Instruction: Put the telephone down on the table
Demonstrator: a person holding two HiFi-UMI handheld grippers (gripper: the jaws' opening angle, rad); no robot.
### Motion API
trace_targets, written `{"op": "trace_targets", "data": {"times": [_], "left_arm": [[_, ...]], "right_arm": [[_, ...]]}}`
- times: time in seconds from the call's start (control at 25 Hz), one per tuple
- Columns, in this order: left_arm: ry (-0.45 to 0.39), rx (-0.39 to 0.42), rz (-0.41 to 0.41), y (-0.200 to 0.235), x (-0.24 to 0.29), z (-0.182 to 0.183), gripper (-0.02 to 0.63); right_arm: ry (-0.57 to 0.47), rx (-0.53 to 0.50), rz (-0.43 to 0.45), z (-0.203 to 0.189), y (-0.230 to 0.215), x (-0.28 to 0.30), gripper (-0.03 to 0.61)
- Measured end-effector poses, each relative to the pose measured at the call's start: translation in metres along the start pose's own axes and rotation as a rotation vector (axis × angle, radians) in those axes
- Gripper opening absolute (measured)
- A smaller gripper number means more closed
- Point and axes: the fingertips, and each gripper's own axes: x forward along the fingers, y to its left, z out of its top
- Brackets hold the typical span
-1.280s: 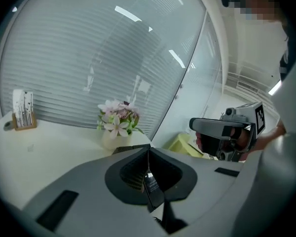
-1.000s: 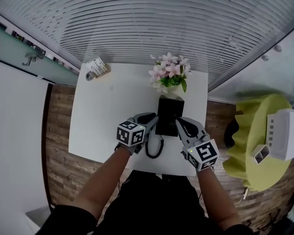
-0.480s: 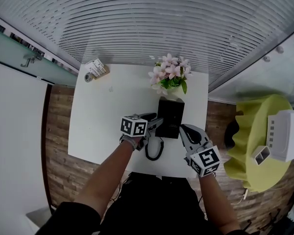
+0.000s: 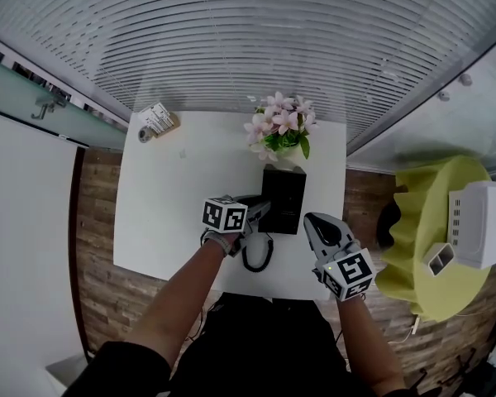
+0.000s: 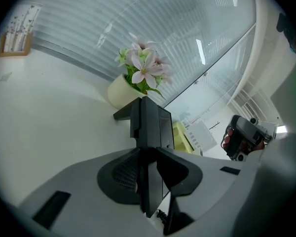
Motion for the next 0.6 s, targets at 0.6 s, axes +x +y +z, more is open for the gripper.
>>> {"op": "trace_targets", "data": {"times": [0.6], "left_arm": [[-0.049, 0.022, -0.021, -0.026, -0.033, 0.006, 0.084]], "right_arm": [[-0.02, -0.029, 0.007, 0.013, 0.021, -0.003, 0.021]]}}
